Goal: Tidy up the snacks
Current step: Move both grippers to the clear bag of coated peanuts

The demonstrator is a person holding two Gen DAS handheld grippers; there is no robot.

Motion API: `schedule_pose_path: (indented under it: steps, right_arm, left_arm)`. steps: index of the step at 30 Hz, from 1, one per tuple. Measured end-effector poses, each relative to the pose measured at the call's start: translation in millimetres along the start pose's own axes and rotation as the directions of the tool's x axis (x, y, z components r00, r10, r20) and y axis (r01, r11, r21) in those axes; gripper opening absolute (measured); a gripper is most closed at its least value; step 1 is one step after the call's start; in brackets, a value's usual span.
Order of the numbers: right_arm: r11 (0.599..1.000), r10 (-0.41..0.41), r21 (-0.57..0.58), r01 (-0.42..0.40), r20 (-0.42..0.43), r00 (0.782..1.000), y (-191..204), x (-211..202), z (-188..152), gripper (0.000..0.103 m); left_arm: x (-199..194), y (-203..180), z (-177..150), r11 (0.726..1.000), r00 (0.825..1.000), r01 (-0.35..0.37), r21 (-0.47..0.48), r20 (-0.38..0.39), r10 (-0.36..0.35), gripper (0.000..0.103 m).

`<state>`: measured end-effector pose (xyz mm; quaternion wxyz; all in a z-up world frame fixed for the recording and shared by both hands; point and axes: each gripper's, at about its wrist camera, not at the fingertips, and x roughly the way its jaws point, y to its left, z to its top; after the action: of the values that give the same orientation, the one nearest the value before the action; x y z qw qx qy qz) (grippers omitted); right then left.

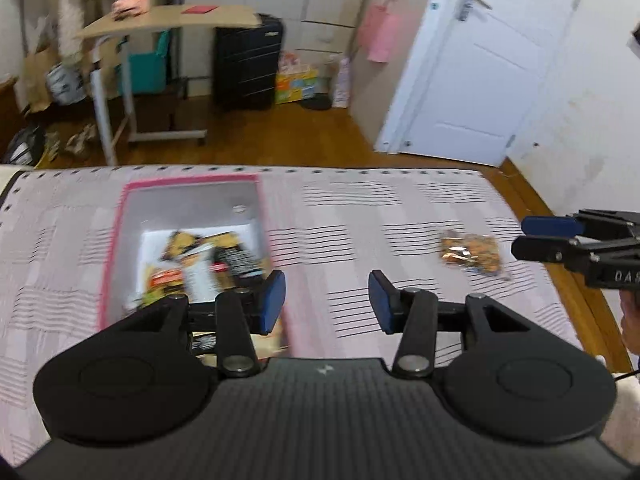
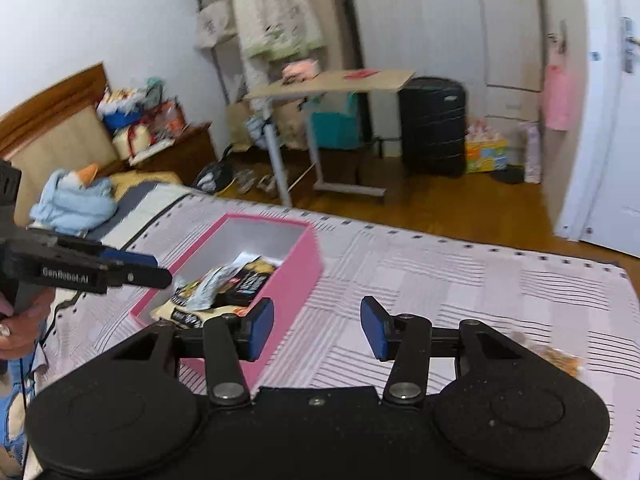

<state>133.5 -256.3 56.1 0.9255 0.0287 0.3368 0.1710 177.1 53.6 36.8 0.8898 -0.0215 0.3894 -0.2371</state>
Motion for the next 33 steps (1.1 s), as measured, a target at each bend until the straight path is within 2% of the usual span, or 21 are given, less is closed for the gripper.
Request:
schedule_pose_path:
  steps: [4,8,10,13,17,20,26,33]
  right_arm:
    - [0.998,-0.050,0.041,0.050,0.015,0.999,-36.1,-12.0,-7.9,0.054]
    - [0.986,-0.161,0.038,0.161,-0.016,0.987,-67.1,-5.0,-19.8,0.054]
    - [0.978,-0.191,0.081,0.193,-0.025,0.981,-90.9,2.7,-27.2,0.054]
    - [0.964,-0.180,0.198,0.179,-0.011,0.984,-128.6,13.2,-40.1,0.054]
    - [0.943,-0.224,0.252,0.218,-0.005,0.975,-163.6,28.8,-57.3,0.054]
    - [0.912,-0.215,0.352,0.209,-0.023,0.976,-192.0,42.2,-70.3,0.054]
    - [0.876,-0.263,0.394,0.278,-0.092,0.960,-226.0,61.1,-88.9,0.054]
    - [0.818,-0.269,0.482,0.313,-0.162,0.950,-266.7,84.3,-109.6,0.054]
  left_arm:
    - [19.7,-37.8,2.2,0.998,0.999,0.052,0.039,-0.004,-0.052,0.045]
    - [46.8,-64.5,0.9,0.993,0.994,0.106,0.049,-0.025,-0.104,0.046]
    - [63.1,-76.4,0.0,0.991,0.992,0.123,0.052,-0.036,-0.121,0.046]
    - [89.1,-89.9,-0.6,0.989,0.990,0.137,0.050,-0.049,-0.135,0.046]
    - [129.7,-100.7,-0.2,0.986,0.984,0.164,0.026,-0.071,-0.161,0.046]
    - [160.4,-108.3,-1.0,0.984,0.980,0.180,0.002,-0.082,-0.180,0.046]
    - [227.0,-124.7,-1.3,0.982,0.975,0.183,-0.048,-0.123,-0.188,0.046]
    - [287.3,-147.5,-6.3,0.989,0.974,0.151,-0.010,-0.169,-0.150,0.046]
